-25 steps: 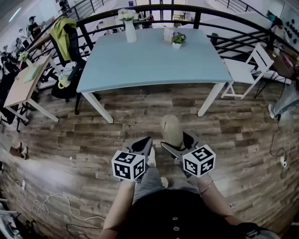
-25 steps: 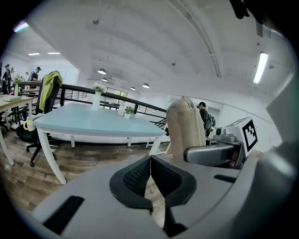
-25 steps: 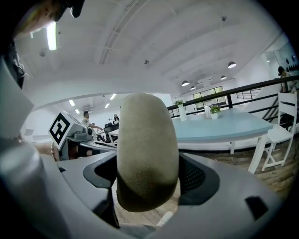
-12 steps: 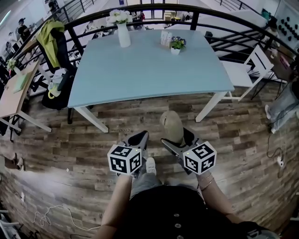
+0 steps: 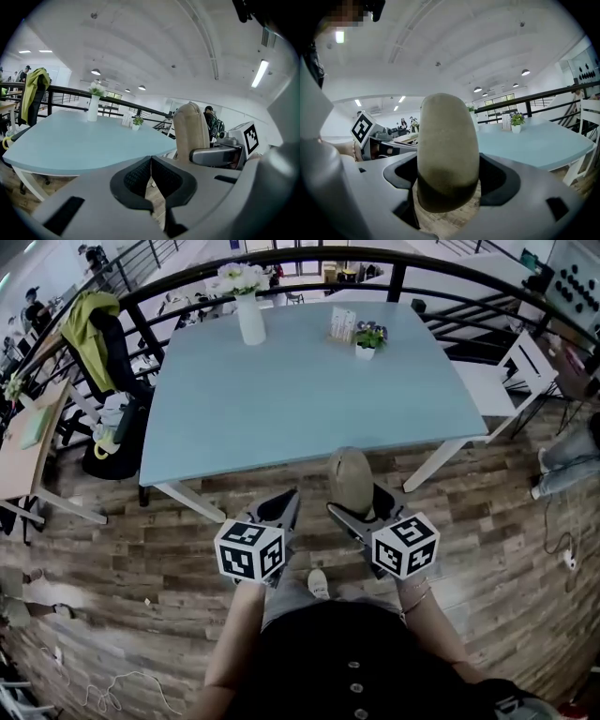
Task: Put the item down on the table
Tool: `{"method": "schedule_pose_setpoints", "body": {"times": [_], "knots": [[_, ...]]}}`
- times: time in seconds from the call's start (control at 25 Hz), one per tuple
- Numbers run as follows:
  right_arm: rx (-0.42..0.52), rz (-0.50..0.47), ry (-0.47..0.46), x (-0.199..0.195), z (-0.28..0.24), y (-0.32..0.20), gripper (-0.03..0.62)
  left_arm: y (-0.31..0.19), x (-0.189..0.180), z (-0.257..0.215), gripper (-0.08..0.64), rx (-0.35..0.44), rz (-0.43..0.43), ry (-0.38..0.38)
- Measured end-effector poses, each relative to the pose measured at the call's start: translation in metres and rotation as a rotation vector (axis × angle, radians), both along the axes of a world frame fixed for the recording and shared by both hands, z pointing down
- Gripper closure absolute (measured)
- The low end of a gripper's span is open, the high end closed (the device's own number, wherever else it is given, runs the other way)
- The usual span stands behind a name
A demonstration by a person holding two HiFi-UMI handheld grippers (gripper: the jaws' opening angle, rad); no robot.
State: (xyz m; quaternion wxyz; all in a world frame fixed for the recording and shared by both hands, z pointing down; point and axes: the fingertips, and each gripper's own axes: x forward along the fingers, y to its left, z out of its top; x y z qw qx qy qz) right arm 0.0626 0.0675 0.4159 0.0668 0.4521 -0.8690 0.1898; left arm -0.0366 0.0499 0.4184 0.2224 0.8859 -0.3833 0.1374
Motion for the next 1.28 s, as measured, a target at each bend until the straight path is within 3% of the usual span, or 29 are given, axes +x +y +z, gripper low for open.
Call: {"method": "schedule_pose_setpoints", "body": {"times": [0.24, 0.72, 1.28], "knots": [[-0.021, -0.019, 0.02, -0.023, 0.003, -0.023, 0.209, -0.024, -0.009, 0.002, 0.541, -0.021, 0.017, 0.022], [-0.061, -0.037, 0.063, -0.032, 0.02, -0.059, 0.209, -0.049, -0.021, 0.026, 0.541, -0.078, 0.002, 0.06], [-0.077, -0.116, 0.05, -0.048, 0.023, -0.183, 0.209, -0.155, -0.042, 0.036, 0.541, -0.108, -0.089, 0.057]]}}
